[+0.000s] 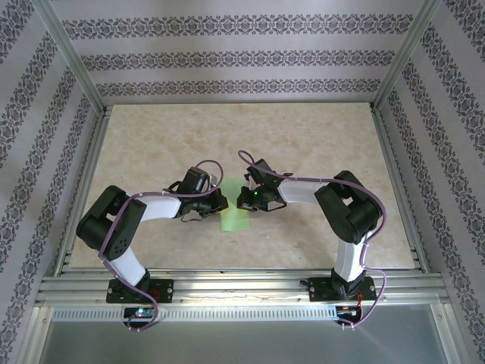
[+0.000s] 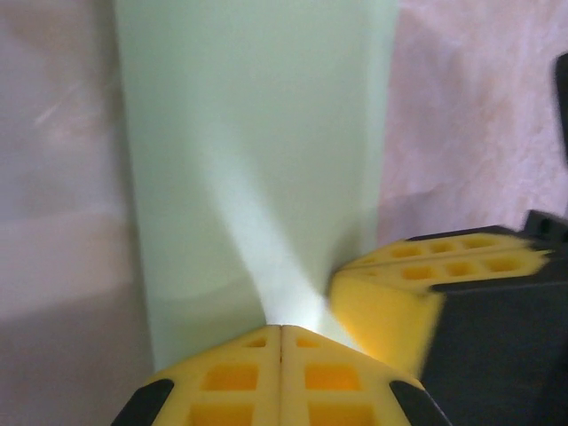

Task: Fold a paper plane with a square sheet of paper (pick it up from the middle)
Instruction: First fold the square sheet of paper in half at the center of the table.

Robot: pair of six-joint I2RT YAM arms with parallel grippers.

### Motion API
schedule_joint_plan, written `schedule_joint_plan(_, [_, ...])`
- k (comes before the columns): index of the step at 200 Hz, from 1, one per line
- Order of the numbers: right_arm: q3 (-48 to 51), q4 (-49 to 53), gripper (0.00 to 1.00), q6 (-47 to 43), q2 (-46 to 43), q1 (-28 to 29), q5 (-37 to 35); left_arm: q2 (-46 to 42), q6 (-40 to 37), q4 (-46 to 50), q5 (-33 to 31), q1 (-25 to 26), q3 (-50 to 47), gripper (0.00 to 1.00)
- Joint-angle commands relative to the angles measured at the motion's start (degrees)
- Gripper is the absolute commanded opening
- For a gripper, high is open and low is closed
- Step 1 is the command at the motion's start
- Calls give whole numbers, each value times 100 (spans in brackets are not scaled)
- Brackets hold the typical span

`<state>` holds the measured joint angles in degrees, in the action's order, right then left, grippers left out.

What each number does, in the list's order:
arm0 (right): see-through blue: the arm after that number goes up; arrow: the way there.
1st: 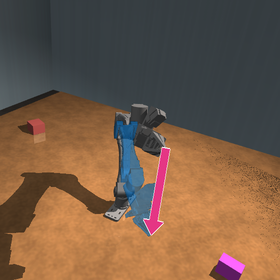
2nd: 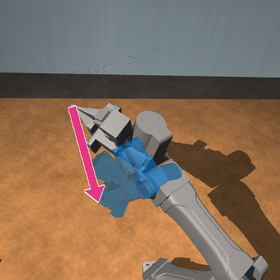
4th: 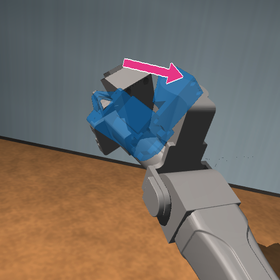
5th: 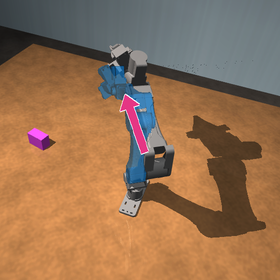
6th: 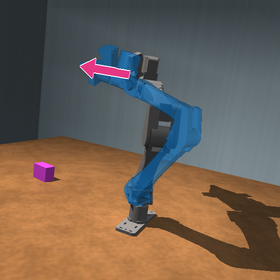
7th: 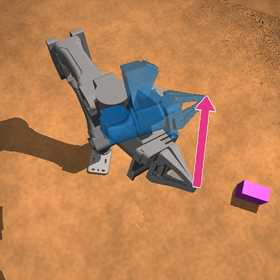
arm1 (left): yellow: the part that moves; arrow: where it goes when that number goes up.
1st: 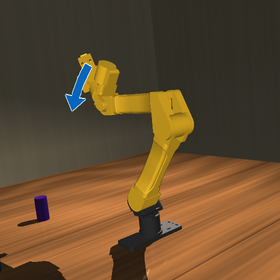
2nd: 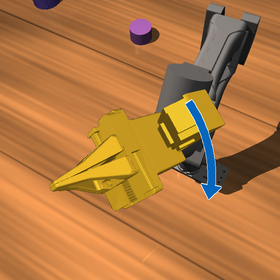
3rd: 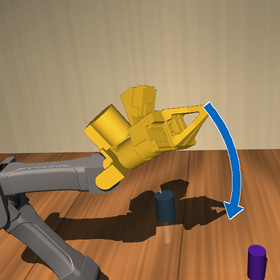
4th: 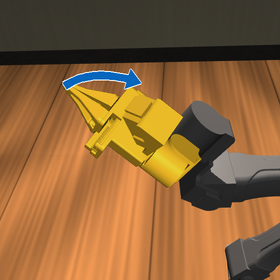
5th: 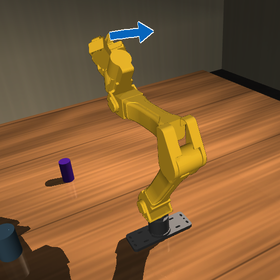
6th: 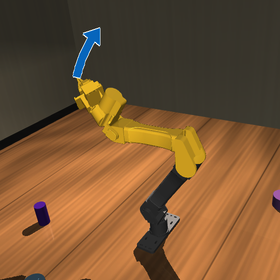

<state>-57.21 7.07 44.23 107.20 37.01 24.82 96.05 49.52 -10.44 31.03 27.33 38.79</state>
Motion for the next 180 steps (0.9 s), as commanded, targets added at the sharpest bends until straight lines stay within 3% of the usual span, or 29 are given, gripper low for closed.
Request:
schedule_joint_plan(1, [286,763,0,7,153,49,-503,163,-271,-341,-180,-130,-332,0])
schedule_joint_plan(39, [333,760,0,17,153,48,-514,201,-355,-278,-305,-176,-515,0])
schedule_joint_plan(73, [326,787,0,16,114,52,-546,-240,-346,336,-264,-182,-158,2])
schedule_joint_plan(103, [321,795,0,28,100,51,-548,-580,-102,683,103,-176,150,2])
schedule_joint_plan(139, [302,804,0,42,94,51,-548,-454,426,247,753,-145,94,2])
schedule_joint_plan(180, [320,813,0,26,91,47,-548,-184,217,501,688,-86,49,3])
